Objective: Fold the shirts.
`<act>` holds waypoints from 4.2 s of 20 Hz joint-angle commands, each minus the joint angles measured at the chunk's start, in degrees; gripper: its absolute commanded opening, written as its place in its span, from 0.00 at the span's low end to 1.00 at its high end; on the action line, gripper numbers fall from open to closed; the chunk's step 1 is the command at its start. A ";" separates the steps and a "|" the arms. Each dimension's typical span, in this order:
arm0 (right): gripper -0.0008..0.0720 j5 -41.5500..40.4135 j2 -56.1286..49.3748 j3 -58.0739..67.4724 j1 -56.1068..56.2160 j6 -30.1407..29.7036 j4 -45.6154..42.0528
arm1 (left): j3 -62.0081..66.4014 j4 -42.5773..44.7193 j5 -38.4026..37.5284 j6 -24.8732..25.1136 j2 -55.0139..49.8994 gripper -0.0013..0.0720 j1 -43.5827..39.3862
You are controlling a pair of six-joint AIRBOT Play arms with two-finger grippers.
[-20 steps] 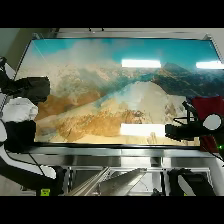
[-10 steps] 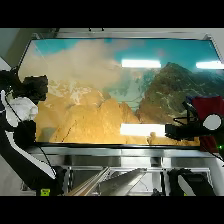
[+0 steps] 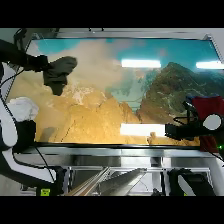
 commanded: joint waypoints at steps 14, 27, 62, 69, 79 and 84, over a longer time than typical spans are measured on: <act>0.05 -6.05 -1.05 0.07 0.07 -6.47 4.61 | -27.10 1.11 -4.50 -2.62 16.90 0.97 -28.72; 0.70 -18.62 -39.87 17.51 5.29 -48.72 38.32 | -57.92 -10.43 -25.31 12.35 11.63 0.97 -6.47; 0.04 -3.50 -6.54 42.97 -0.07 -48.59 39.54 | -32.06 -4.59 -11.43 4.76 42.84 0.04 -10.36; 0.04 -1.99 -11.93 39.89 -1.99 -41.44 28.52 | -46.51 -1.68 -13.46 3.63 44.70 0.04 -10.36; 0.04 -4.48 -39.89 36.17 -0.28 -39.36 29.24 | -59.93 -5.57 -24.20 9.73 22.93 0.04 -11.32; 0.33 -8.22 -49.31 36.24 -0.61 -39.58 29.11 | -56.81 -5.68 -24.94 11.19 11.98 0.04 -12.55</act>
